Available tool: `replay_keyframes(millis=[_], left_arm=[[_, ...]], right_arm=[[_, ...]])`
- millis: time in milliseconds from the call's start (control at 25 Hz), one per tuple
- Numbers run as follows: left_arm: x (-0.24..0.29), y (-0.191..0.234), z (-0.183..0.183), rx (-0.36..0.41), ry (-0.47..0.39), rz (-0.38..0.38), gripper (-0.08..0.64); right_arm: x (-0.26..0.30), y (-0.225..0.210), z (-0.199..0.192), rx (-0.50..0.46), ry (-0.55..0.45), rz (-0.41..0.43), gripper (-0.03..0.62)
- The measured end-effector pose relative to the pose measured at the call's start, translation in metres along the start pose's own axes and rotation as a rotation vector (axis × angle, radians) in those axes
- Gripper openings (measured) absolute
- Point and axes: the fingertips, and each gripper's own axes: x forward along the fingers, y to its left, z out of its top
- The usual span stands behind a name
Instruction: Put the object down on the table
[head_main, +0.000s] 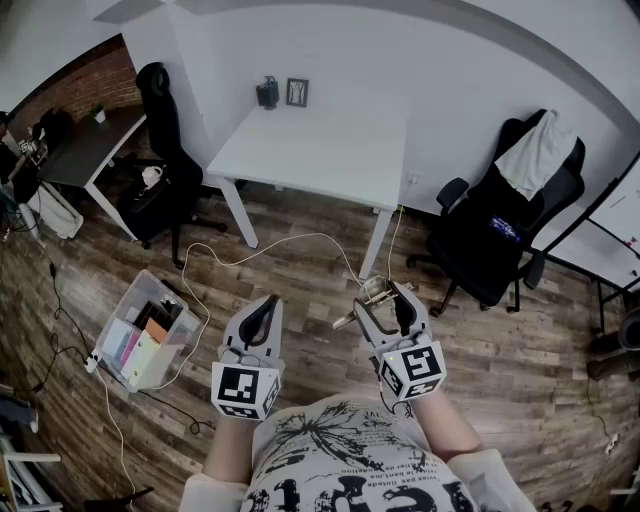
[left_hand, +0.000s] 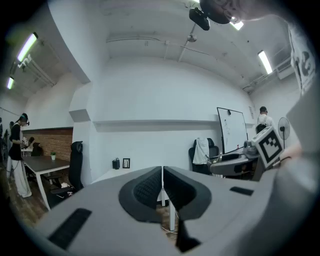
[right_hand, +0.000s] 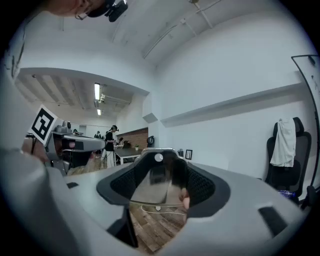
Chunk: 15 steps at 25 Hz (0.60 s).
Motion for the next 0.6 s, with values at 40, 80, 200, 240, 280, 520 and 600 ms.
replay_keyframes(millis=[40,80,200,240,280,520,600], left_arm=[[0.001,-0.002,0.000,0.000,-0.001,-0.002,0.012],[0.002,-0.005,0.000,-0.001,-0.001,-0.004,0.012],[0.002,-0.010,0.002,-0.006,-0.005,-0.013,0.012],[0.002,-0.012,0.002,-0.008,-0.006,-0.016,0.012],[0.002,-0.013,0.002,-0.008,-0.006,-0.018,0.012],[0.006,-0.019,-0.004,-0.027,0.010,-0.022,0.012],[0.009,-0.021,-0.008,-0.027,0.019,-0.021,0.012]], right_arm=[[-0.001,-0.002,-0.001,0.001,0.001,0.001,0.279],[-0.002,-0.003,-0.001,0.003,0.002,0.001,0.279],[-0.004,-0.006,-0.001,0.018,0.004,0.004,0.279],[-0.004,-0.006,0.000,0.026,0.003,0.008,0.279],[-0.004,-0.007,0.002,0.033,0.001,0.011,0.279],[-0.007,-0.016,0.005,0.020,-0.003,-0.006,0.281],[-0.007,-0.021,0.001,0.031,0.000,-0.014,0.279]])
